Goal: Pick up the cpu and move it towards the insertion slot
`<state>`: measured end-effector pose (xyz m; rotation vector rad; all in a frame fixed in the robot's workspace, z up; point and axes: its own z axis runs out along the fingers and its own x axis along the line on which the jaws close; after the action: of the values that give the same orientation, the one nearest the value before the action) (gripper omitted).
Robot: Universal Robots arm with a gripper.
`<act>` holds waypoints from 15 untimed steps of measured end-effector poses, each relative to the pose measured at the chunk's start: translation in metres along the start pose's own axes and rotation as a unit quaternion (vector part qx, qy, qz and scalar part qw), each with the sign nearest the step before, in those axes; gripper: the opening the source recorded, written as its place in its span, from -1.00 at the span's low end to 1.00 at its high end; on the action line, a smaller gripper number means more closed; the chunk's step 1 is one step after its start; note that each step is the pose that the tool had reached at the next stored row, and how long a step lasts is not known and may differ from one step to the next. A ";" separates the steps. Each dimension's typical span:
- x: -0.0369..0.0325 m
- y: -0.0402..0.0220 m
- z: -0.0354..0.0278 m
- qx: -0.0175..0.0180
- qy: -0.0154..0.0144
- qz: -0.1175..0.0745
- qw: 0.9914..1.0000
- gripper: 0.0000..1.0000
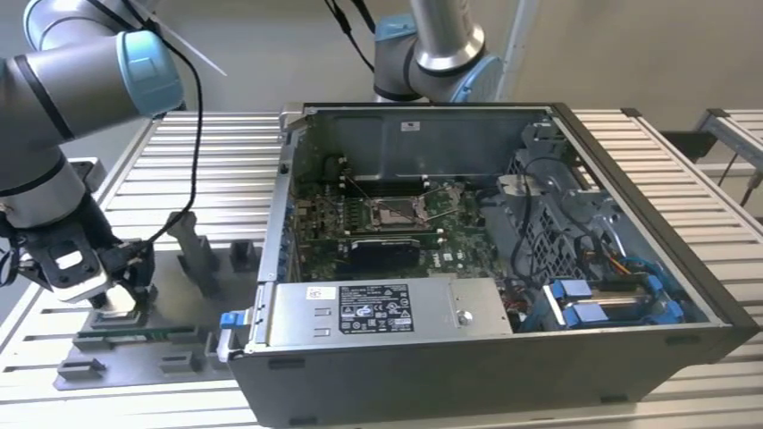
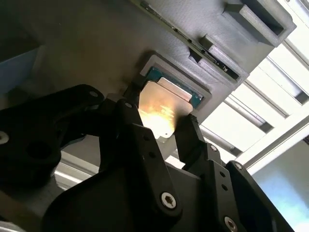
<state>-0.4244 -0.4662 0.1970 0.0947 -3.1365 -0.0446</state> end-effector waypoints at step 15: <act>0.0001 0.0019 -0.0676 0.000 0.000 0.000 1.000 -1.00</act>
<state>-0.4243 -0.4662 0.2647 0.0933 -3.1366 -0.0451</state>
